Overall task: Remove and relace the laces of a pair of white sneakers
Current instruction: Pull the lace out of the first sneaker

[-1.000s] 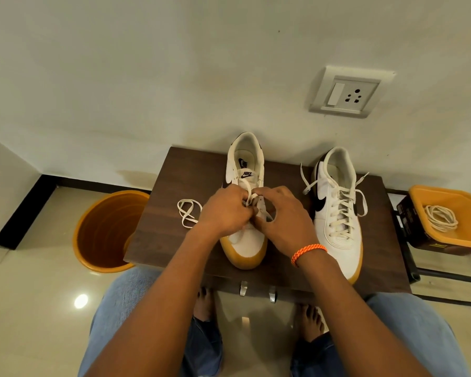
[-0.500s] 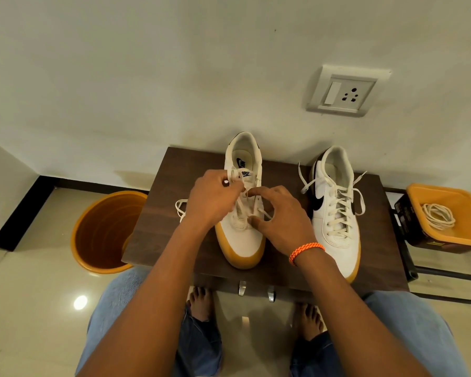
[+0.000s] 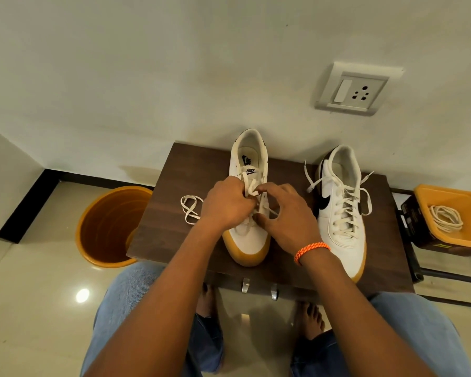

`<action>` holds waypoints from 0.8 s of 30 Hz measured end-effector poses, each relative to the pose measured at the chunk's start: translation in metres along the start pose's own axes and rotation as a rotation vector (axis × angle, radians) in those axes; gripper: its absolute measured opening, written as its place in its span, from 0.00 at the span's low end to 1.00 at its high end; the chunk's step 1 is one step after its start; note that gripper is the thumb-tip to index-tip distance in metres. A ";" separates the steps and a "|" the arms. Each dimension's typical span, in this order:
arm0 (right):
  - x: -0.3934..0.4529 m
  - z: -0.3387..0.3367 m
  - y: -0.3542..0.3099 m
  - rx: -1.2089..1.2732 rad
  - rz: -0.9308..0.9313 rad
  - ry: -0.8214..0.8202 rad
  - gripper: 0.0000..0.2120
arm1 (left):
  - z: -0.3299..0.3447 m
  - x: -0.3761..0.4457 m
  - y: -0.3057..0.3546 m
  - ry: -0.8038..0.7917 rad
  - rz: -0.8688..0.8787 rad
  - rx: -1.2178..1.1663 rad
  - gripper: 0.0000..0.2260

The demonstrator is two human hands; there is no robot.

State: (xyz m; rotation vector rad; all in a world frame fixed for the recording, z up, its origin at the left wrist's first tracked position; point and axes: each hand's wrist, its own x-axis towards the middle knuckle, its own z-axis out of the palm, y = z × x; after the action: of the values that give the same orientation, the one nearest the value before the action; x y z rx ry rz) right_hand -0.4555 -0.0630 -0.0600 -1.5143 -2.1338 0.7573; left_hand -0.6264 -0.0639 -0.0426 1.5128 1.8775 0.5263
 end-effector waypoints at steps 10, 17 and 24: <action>0.001 0.000 0.000 0.015 0.010 -0.004 0.24 | -0.008 -0.003 0.006 0.007 -0.009 -0.138 0.11; 0.001 0.003 0.002 0.010 0.003 0.010 0.25 | -0.002 -0.005 0.003 -0.086 -0.008 -0.067 0.11; 0.001 0.003 0.002 -0.004 -0.008 0.019 0.27 | 0.003 -0.002 0.002 -0.038 -0.008 0.002 0.09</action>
State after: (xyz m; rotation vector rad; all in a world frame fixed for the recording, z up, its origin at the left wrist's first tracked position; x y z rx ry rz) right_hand -0.4567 -0.0618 -0.0639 -1.5081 -2.1278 0.7337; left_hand -0.6223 -0.0661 -0.0428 1.5063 1.8542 0.4887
